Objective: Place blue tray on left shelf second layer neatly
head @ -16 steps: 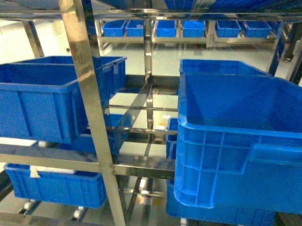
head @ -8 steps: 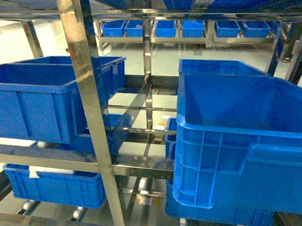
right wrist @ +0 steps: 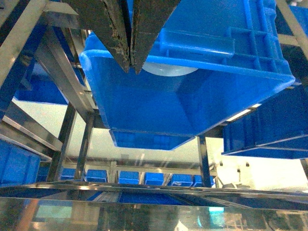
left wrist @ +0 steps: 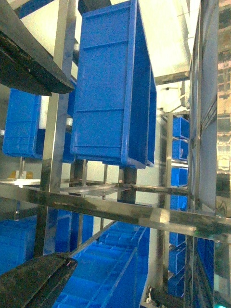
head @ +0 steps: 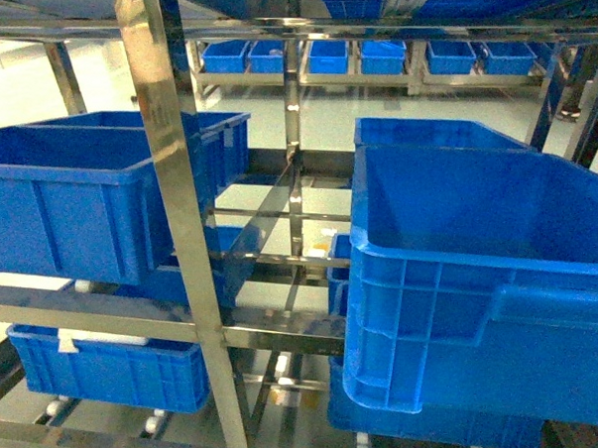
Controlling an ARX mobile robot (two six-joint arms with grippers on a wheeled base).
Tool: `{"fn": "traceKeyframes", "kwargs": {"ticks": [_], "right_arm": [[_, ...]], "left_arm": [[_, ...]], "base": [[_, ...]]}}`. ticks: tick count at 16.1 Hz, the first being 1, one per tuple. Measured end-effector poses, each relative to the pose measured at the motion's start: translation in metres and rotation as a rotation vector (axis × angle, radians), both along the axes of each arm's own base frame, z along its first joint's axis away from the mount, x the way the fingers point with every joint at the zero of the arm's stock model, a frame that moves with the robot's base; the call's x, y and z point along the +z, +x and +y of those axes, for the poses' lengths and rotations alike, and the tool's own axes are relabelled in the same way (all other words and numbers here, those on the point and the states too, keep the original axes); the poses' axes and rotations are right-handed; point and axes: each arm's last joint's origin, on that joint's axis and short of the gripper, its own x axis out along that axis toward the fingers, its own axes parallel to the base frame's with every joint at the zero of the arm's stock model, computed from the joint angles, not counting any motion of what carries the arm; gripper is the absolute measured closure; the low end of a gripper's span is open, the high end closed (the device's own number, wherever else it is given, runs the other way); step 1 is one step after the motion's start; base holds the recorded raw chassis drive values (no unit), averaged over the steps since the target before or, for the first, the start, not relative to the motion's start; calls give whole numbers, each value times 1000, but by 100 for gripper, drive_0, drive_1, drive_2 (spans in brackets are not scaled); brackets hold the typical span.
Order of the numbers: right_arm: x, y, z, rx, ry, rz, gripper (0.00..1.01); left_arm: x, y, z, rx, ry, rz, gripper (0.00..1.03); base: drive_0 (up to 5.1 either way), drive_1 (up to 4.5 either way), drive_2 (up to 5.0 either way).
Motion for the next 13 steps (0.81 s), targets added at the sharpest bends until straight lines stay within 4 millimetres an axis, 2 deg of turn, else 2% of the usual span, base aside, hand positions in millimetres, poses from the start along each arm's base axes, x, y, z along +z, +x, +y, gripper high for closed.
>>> {"fn": "traceKeyframes", "kwargs": {"ticks": [13], "right_arm": [[-12,-25,0,-1,0,-2,99]], "left_arm": [[0,0,0,2,0,-1,5]], "base": [[0,0,0]]}}
